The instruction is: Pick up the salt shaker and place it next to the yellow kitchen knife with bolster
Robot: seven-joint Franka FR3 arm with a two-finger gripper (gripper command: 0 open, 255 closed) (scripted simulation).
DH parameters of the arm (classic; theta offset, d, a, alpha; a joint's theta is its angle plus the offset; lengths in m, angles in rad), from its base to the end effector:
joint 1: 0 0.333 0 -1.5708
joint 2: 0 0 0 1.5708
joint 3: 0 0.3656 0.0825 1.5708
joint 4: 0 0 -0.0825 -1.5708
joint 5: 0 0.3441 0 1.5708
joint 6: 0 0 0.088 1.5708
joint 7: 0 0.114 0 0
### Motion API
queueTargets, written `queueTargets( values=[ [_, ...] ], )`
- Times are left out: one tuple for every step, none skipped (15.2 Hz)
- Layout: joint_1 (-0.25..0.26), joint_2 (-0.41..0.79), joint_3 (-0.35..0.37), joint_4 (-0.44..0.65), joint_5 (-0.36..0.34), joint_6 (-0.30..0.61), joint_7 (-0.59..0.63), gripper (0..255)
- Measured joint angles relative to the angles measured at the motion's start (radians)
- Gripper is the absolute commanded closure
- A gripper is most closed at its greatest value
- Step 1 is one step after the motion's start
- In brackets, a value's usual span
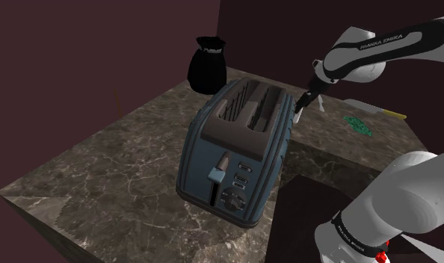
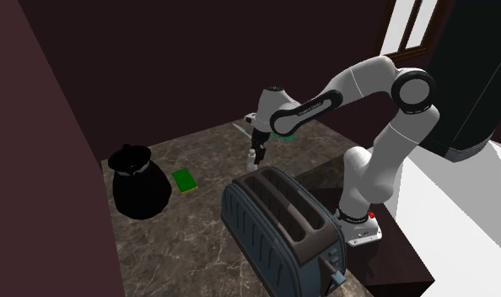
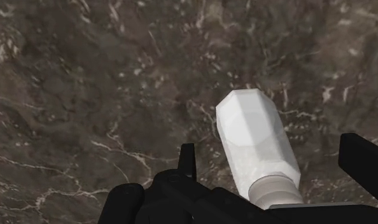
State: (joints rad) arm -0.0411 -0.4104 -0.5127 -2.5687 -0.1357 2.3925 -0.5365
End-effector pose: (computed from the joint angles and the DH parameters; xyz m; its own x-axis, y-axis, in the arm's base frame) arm 0.3170 -0.2135 0.4676 0.9728 0.0914 0.2127 0.0881 -0.9958 0.0251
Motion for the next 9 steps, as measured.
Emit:
queueTargets(
  values=[
    [0.001,0.003,-0.001,-0.001,0.001,0.004,-0.001,0],
    [0.001,0.004,-0.003,-0.001,0.001,0.006,-0.002,0],
    [0.001,0.005,-0.003,-0.001,0.001,0.006,-0.003,0],
    [0.001,0.005,-0.003,-0.001,0.002,0.007,-0.003,0],
    [0.001,0.005,-0.003,-0.001,0.002,0.007,-0.003,0],
    [0.001,0.005,-0.003,-0.001,0.002,0.007,-0.003,255],
    [0.001,0.005,-0.003,-0.001,0.002,0.007,-0.003,255],
    [0.001,0.005,-0.003,-0.001,0.002,0.007,-0.003,255],
    [0.001,0.005,-0.003,-0.001,0.002,0.007,-0.003,255]
  ],
)
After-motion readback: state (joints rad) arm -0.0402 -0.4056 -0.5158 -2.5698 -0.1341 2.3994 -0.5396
